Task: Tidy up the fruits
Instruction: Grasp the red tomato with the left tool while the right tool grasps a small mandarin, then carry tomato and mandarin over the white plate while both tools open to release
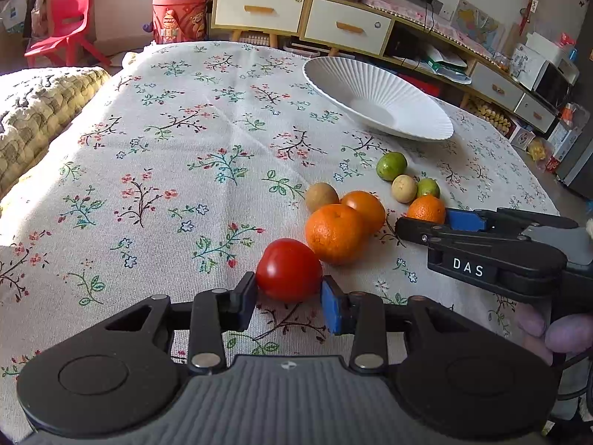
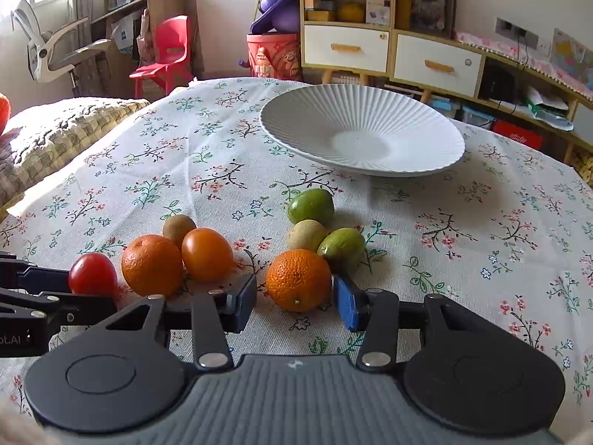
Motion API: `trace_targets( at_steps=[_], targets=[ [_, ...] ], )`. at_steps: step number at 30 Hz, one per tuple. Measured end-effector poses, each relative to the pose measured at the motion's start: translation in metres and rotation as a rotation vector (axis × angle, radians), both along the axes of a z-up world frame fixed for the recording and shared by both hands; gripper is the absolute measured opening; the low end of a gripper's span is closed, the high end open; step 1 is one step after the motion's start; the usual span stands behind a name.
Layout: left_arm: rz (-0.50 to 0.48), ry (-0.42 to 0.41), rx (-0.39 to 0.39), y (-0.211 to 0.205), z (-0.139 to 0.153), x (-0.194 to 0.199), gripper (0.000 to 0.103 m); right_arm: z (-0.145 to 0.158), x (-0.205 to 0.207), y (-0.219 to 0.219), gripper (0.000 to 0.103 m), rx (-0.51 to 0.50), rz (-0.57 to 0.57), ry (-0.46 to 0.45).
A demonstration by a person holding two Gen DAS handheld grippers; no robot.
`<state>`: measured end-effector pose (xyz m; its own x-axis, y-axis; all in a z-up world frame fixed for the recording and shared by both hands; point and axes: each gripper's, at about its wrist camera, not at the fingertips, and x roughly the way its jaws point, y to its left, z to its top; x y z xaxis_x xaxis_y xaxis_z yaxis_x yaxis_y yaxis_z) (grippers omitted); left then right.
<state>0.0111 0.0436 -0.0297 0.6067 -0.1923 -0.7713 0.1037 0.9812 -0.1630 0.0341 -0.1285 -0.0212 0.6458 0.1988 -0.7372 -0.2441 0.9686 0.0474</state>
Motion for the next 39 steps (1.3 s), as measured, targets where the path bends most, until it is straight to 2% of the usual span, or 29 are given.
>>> trace_targets(
  at_steps=[1,4,24,34,39],
  targets=[
    [0.001,-0.001,0.0,0.0,0.0,0.001,0.022,0.0,0.0,0.0,0.035,-0.001,0.0,-0.001],
    [0.002,-0.008,0.005,0.0,0.001,0.002,0.022,0.001,-0.001,-0.001,0.033,-0.001,0.003,0.0],
    [0.012,-0.055,0.014,-0.007,0.018,0.016,0.022,0.023,0.0,-0.019,0.032,0.027,-0.02,-0.018],
    [-0.052,-0.109,-0.004,-0.03,0.043,0.046,0.022,0.037,0.027,-0.036,0.032,0.031,-0.048,-0.05],
    [-0.096,-0.131,-0.017,-0.043,0.047,0.076,0.022,0.039,0.044,-0.044,0.032,0.022,-0.041,-0.064]
  ],
)
